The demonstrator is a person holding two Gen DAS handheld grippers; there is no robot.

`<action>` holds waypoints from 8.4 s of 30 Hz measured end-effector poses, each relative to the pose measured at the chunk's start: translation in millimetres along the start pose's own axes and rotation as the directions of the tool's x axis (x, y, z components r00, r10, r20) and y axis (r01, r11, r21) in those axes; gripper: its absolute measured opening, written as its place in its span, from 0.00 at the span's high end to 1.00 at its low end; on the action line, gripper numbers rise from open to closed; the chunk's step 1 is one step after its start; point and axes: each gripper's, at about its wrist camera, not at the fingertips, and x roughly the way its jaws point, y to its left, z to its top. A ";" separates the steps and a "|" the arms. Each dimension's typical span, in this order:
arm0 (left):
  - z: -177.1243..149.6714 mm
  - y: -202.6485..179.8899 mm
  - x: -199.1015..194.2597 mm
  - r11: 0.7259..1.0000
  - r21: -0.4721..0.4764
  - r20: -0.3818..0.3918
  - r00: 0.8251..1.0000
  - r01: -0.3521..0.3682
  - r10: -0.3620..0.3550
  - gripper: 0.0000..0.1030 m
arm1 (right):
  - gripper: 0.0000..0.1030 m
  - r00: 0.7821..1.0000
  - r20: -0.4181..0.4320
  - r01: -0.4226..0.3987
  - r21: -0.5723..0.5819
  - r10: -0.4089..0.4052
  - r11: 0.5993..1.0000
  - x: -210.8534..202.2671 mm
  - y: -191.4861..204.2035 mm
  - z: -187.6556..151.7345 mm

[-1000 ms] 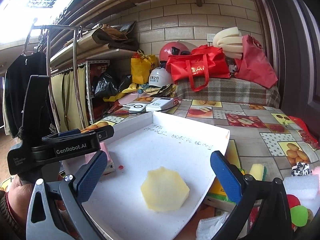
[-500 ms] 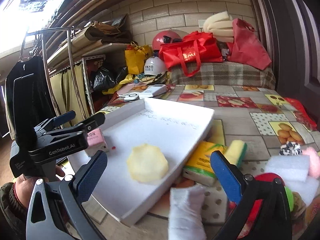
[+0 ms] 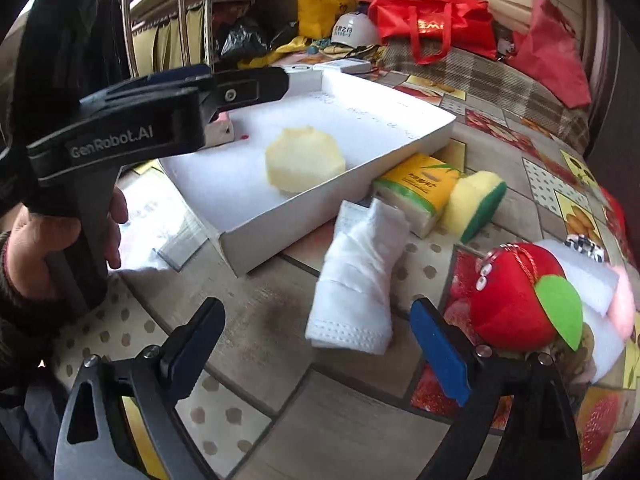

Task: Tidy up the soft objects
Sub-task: 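Grasp the white cloth mask with the right tool while the left tool returns to the table, then grasp the red apple plush with the left tool while the right tool holds the mask, then lower the apple plush into the tray with left tool while right tool releases the mask, then grasp the knotted rope toys with the right tool while the left tool returns to the table, then grasp the white foam block with the left tool while the right tool holds the ropes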

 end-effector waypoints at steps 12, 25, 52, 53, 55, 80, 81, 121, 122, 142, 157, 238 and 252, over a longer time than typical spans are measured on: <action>-1.4 -35.9 -7.6 0.990 0.081 -0.008 0.994 0.111 -0.111 0.00 | 0.65 0.989 0.142 -0.057 0.101 0.042 0.993 -46.2 -37.5 -34.2; -4.9 -176.5 60.7 0.900 0.247 -0.322 0.906 0.360 -0.275 0.00 | 0.64 0.916 0.309 0.010 0.623 -0.257 0.782 -121.2 -204.2 -110.2; 7.3 -119.7 10.2 0.957 0.209 -0.031 0.979 0.204 -0.202 0.37 | 0.62 0.783 0.508 0.050 0.523 -0.358 0.851 -142.1 -164.1 -76.8; 7.7 -111.5 10.4 0.963 0.188 -0.029 0.981 0.194 -0.192 0.37 | 0.62 0.783 0.516 0.032 0.524 -0.347 0.851 -139.7 -164.7 -74.8; 7.3 -95.8 10.7 0.973 0.142 -0.026 0.983 0.181 -0.179 0.37 | 0.62 0.781 0.520 0.035 0.517 -0.346 0.855 -137.1 -160.8 -72.0; 2.4 13.0 -1.9 0.999 0.001 0.036 0.999 -0.039 0.038 0.37 | 0.62 0.837 0.513 0.095 0.203 -0.189 0.975 -88.7 -60.1 -6.7; 2.7 19.0 -0.3 0.999 -0.011 0.033 0.998 -0.049 0.050 0.37 | 0.62 0.842 0.510 0.087 0.191 -0.175 0.978 -85.3 -56.3 -3.2; 4.1 99.7 45.1 0.940 -0.272 -0.144 0.974 -0.207 0.173 0.10 | 0.21 0.953 0.288 0.077 0.068 -0.094 0.995 28.1 -5.0 92.4; 4.1 101.2 44.4 0.938 -0.278 -0.142 0.975 -0.206 0.172 0.06 | 0.21 0.952 0.290 0.078 0.070 -0.095 0.995 27.3 -5.0 92.3; 8.5 99.6 38.2 0.944 -0.264 -0.114 0.978 -0.199 0.174 0.00 | 0.16 0.937 0.332 0.090 0.076 -0.110 0.993 22.3 -5.3 93.2; 11.8 71.1 19.1 0.964 -0.138 0.011 0.973 -0.229 0.232 0.00 | 0.00 0.889 0.443 0.101 0.059 -0.116 0.993 -2.7 2.4 76.7; 15.5 -229.6 150.0 0.921 0.081 -0.445 0.840 0.382 -0.309 0.01 | 0.82 0.957 0.277 -0.104 0.611 -0.089 0.785 -120.3 -242.8 -135.2; 17.4 -221.9 125.6 0.905 0.084 -0.359 0.859 0.418 -0.364 0.13 | 0.82 0.946 0.312 -0.139 0.628 -0.084 0.766 -123.7 -249.6 -142.5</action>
